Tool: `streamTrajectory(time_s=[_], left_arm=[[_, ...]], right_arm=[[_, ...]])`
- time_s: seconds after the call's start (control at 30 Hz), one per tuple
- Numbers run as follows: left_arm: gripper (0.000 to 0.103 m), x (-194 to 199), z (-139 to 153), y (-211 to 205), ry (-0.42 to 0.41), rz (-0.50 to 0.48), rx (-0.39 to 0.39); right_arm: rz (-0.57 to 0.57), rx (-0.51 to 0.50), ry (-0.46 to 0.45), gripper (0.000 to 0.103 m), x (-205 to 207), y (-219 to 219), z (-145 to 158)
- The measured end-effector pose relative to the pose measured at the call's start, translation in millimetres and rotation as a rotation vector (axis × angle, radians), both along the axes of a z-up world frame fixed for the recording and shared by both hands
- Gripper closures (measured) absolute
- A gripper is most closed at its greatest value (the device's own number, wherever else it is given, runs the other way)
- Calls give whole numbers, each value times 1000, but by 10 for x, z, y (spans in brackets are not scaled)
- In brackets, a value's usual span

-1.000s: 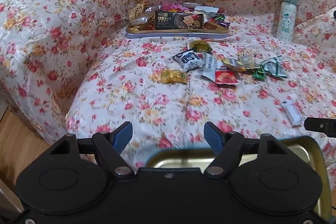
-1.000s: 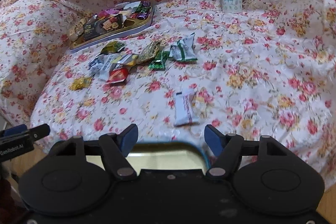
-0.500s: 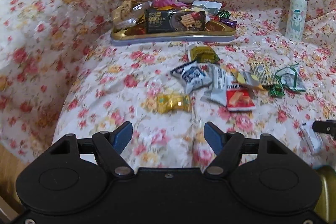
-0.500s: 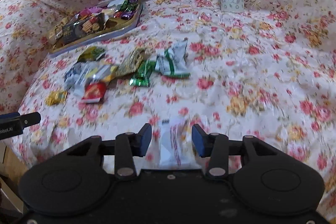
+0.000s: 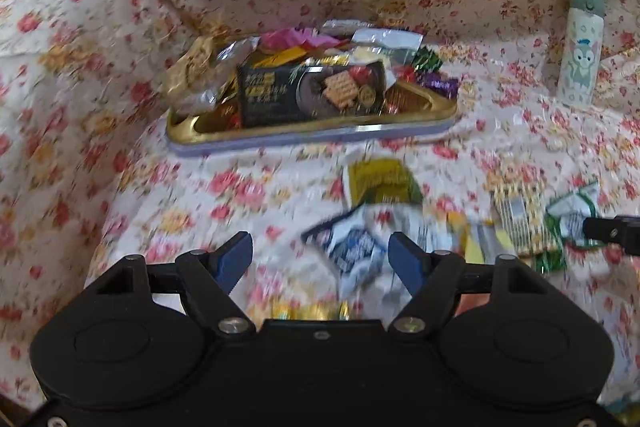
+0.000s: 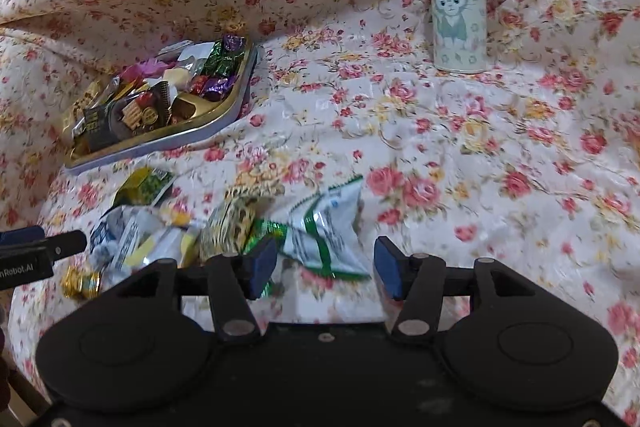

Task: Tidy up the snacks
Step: 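Move left tool to yellow biscuit pack while right tool approaches white-green pack, then close left gripper on yellow biscuit pack while right gripper closes on white-green pack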

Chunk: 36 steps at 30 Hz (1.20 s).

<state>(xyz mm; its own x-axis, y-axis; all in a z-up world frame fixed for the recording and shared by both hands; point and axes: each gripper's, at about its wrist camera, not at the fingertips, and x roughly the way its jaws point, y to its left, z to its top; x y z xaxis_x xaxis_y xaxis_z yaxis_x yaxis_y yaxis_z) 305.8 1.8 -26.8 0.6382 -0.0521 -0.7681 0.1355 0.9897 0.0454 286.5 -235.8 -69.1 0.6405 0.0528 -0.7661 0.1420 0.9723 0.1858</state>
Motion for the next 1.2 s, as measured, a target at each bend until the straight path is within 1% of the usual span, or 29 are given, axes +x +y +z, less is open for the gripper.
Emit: streamTrajectory(time_s=[0.03, 0.1, 0.23, 0.37, 0.47, 0.67, 0.87, 1.0, 1.2], left_arm=[[28, 53, 2, -20, -7, -7, 0], [28, 153, -5, -63, -11, -24, 5], [28, 337, -65, -140, 6, -53, 10], [28, 445, -130, -199, 9, -68, 35], [28, 511, -175, -215, 19, -75, 52], [28, 574, -230, -200, 39, -106, 71], [28, 626, -308, -236, 58, -127, 117], [28, 681, -348, -335, 48, -142, 141], [28, 704, -316, -528, 12, -208, 169]], right_arm=[[-2, 2, 2, 41, 31, -1, -17], [-3, 4, 10, 40, 100, 10, -66], [-7, 10, 27, 40, 181, 29, -167], [-12, -6, 9, 38, 199, 34, -191], [-8, -24, 1, 38, 217, 36, -204], [1, -18, -12, 39, 206, 5, -217], [7, -21, -22, 39, 182, 11, -228], [10, -12, -22, 39, 166, -5, -223], [12, 12, -21, 39, 148, -47, -216]])
